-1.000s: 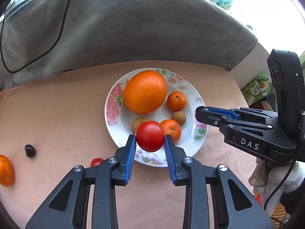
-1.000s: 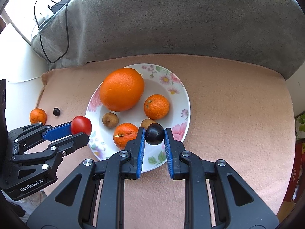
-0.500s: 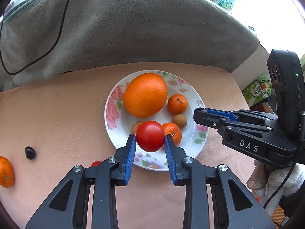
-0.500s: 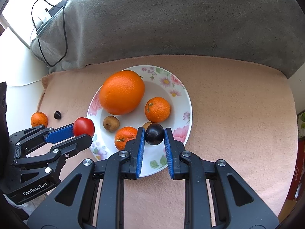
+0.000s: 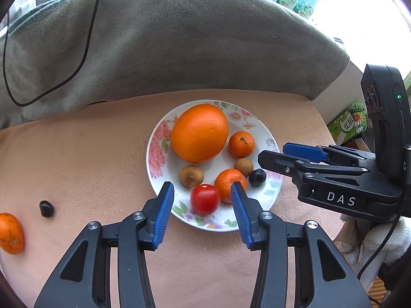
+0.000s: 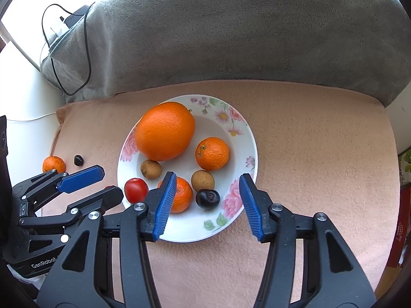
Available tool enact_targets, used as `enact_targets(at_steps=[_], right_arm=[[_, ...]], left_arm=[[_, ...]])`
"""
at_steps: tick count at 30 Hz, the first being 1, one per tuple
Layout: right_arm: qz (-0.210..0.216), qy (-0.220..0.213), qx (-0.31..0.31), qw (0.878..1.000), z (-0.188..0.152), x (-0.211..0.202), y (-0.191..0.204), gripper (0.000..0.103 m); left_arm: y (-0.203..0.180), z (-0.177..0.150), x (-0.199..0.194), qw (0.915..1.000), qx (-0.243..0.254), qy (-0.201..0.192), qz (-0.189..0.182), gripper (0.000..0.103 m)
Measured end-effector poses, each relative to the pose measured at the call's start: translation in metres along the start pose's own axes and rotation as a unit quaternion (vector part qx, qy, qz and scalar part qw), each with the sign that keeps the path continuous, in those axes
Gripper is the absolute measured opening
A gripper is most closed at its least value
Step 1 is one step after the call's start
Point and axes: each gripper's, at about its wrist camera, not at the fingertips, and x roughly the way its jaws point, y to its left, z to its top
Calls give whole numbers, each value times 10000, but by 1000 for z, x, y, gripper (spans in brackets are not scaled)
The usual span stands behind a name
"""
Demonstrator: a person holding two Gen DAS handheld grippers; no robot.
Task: Organize fruits
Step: 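Withdraw both open tools from the plate toward the remaining loose fruit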
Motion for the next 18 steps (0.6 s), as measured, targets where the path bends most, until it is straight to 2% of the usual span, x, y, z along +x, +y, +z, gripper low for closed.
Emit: enact_targets(at_steps=[2,7,9,18], right_arm=[[-20,-18,21,10000,1,-1,1,66],[-61,-1,48,10000,3,0,3,72],[-68,24,118,9999,4,0,3,82],[-5,70,232,9997,6,0,5,83]], left_arm=[[2,0,-1,10000,-26,-23,37,58],[5,0,-2,9999,-29,-17,110,64],[7,-1,-3,9999,-40,-18,142,66],[13,-3,-11,9997,-129,-67,204,68]])
